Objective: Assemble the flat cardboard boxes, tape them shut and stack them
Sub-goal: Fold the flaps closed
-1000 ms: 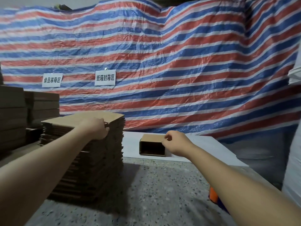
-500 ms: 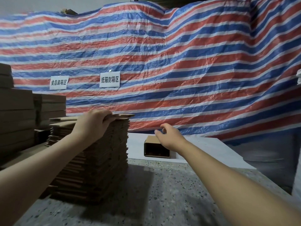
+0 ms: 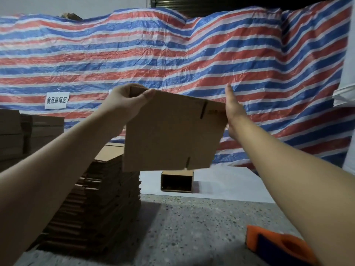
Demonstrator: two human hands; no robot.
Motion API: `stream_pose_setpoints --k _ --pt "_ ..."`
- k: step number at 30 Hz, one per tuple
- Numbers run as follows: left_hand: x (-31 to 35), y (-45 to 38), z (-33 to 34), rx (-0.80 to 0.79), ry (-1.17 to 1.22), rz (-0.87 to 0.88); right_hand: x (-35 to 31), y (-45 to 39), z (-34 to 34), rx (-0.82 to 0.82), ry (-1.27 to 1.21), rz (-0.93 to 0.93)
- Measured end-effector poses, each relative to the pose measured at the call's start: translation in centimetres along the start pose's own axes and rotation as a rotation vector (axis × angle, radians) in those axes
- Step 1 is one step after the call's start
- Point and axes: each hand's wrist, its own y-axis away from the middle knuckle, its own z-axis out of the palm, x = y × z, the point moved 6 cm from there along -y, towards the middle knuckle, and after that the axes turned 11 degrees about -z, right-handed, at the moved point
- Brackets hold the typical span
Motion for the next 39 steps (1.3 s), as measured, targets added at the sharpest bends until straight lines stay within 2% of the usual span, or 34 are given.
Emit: stream_pose_setpoints --k 3,8,11,16,20,23,33,37,39 --pt "-1.5 0.1 2.2 -0.123 0.159 -0.160 0.9 0.3 -2.4 0.119 0.019 0.002" --pt "-5.3 0.6 5.1 -0.409 0.213 -0.462 1.4 1.7 -5.1 0.289 0.136 -0.076" --pt "-7.9 1.5 6.0 -0.471 0.245 -0.544 3.4 3.8 -6.1 0.327 0.194 -0.055" --pt "-13.8 5.2 8.4 -0.452 0.268 -0.576 9.4 8.4 -8.1 0.352 0.257 0.037" --pt "-18.4 7.4 9.9 -0.332 0.219 -0.676 13.5 11.1 -9.2 0.352 0.279 0.081" --pt "-21.3 8.5 10.7 -0.314 0.207 -0.719 15.2 12.3 -9.7 0.344 0.309 0.063" --pt "-23.4 6.8 11.3 -0.297 0.278 -0.629 17.1 11.1 -9.7 0.270 0.303 0.054" --pt "-25.2 6.2 11.7 -0.339 0.214 -0.691 18.3 10.3 -9.5 0.238 0.316 0.048" --pt "-25.8 5.8 12.0 -0.264 0.210 -0.739 18.8 9.8 -9.5 0.231 0.317 0.040"
